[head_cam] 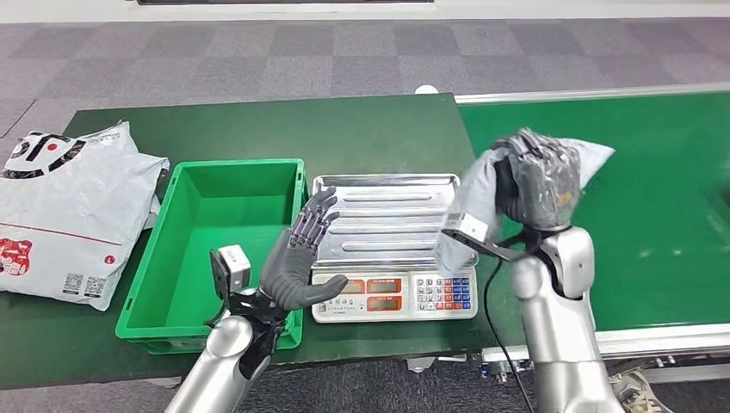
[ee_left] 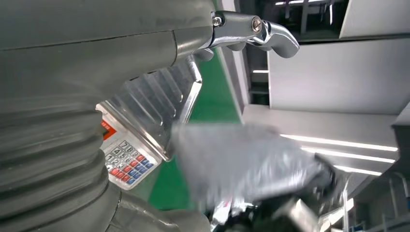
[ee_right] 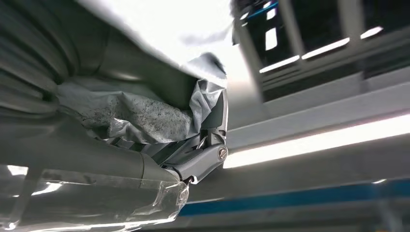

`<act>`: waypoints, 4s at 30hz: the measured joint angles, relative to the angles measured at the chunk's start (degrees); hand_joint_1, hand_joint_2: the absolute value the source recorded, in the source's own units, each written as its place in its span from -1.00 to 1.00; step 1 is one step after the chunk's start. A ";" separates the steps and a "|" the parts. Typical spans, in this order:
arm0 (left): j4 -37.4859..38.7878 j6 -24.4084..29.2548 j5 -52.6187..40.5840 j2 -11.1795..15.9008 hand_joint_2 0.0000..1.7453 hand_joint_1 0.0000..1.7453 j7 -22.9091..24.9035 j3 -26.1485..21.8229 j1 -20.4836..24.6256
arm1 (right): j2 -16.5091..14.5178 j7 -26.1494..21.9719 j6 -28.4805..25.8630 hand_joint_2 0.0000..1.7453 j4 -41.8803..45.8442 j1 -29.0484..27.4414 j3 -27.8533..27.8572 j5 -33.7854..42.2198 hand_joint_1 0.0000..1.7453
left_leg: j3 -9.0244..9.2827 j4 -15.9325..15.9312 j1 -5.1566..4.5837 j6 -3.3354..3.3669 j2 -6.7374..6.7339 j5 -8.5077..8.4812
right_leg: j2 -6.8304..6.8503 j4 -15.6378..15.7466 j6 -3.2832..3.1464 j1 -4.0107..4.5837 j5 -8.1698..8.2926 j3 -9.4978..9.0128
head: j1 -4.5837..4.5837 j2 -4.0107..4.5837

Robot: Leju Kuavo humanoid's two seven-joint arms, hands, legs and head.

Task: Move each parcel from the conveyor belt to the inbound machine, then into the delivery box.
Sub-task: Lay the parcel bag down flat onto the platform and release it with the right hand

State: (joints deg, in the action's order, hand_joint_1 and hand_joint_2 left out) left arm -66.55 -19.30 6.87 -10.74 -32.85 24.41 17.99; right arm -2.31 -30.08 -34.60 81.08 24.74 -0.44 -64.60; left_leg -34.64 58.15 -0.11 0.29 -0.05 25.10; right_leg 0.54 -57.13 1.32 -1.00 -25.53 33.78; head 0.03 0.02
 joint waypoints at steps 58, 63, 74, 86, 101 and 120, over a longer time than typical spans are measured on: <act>-7.76 6.69 0.67 0.61 1.00 -1.00 4.96 -1.73 -8.34 | 1.48 9.38 26.88 1.00 -21.36 -2.72 -15.63 30.96 -1.00 | 1.53 -0.03 0.24 -0.31 -0.06 0.76 | -0.04 0.02 -0.30 0.20 -0.73 -1.46 | -0.01 -0.01; -7.76 6.81 0.10 0.28 1.00 -1.00 5.25 -1.73 -8.78 | -0.02 -1.94 24.47 1.00 -11.30 -9.05 -9.67 43.41 -1.00 | 1.07 -0.03 0.23 -0.36 0.00 0.71 | 0.01 -0.04 -0.34 0.20 -0.66 -0.99 | 0.01 0.00; -7.49 8.96 -1.42 -0.23 1.00 -1.00 5.83 -1.73 -8.22 | -2.57 -9.67 17.74 1.00 5.33 -14.94 -3.14 53.43 -1.00 | 0.74 -0.02 0.22 -0.37 0.01 0.70 | -0.02 -0.03 -0.34 0.19 -0.67 -0.65 | -0.01 0.00; -5.05 12.45 -3.38 -0.37 1.00 -1.00 5.82 -1.72 -5.84 | -2.90 -10.20 12.71 1.00 20.95 -18.56 -1.86 58.16 -1.00 | 0.65 -0.02 0.21 -0.37 -0.10 0.70 | -0.08 -0.04 -0.35 0.19 -0.65 -0.52 | -0.01 -0.01; 13.70 36.69 -27.34 -6.24 1.00 -1.00 8.81 3.06 9.68 | -2.90 -10.17 8.12 1.00 23.04 -18.34 -5.93 57.16 -1.00 | 0.53 0.00 0.18 -0.27 0.01 0.60 | 0.00 -0.04 -0.30 0.17 -0.53 -0.49 | -0.01 -0.01; 36.09 32.42 -42.41 -10.44 1.00 -1.00 26.24 19.54 20.30 | -3.21 -10.12 13.80 1.00 15.12 -13.84 -8.36 51.37 -1.00 | 0.50 -0.01 0.15 -0.24 0.02 0.57 | 0.03 -0.04 -0.29 0.15 -0.53 -0.49 | 0.00 -0.01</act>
State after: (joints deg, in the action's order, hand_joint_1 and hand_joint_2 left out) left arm -30.46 13.12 -35.54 -21.18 -6.61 43.95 38.29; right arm -5.51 -40.19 -20.81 96.20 10.90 -8.79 -13.23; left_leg -34.14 58.15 0.04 0.05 -0.03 25.67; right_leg 0.57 -57.17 1.03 -0.85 -26.06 33.29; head 0.03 0.01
